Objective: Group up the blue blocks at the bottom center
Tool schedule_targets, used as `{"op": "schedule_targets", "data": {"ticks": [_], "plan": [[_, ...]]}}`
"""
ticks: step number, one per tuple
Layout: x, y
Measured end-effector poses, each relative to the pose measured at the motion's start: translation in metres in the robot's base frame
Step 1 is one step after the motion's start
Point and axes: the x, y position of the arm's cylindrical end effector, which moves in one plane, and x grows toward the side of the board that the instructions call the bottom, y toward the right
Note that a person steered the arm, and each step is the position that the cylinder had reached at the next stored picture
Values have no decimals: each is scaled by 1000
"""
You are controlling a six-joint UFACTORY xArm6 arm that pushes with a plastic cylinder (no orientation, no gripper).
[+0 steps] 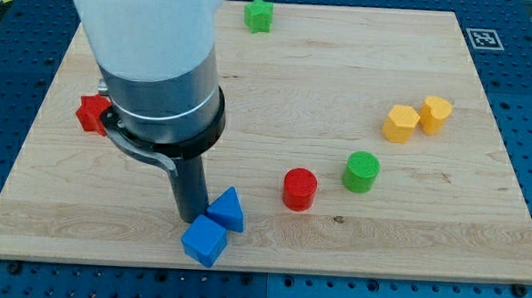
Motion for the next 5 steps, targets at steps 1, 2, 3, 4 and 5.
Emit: {"op": "schedule_targets", "data": {"ticks": [1,2,3,4,5], "plan": [[-2,0],[-30,0],[-61,4],[-80,15],[-81,19]]}}
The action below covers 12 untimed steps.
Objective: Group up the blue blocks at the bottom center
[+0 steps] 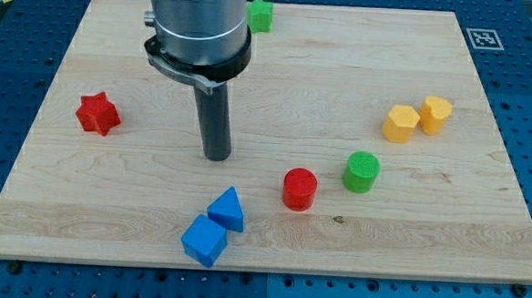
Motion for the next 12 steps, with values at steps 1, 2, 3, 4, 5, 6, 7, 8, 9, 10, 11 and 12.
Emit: {"op": "schedule_targets", "data": {"ticks": [1,2,3,4,5,6,7,8,9,10,11,12], "plan": [[4,14],[7,37],[11,60],[11,64],[11,64],[11,59],[11,49],[17,41],[37,40],[60,40],[76,40],[88,43]]}}
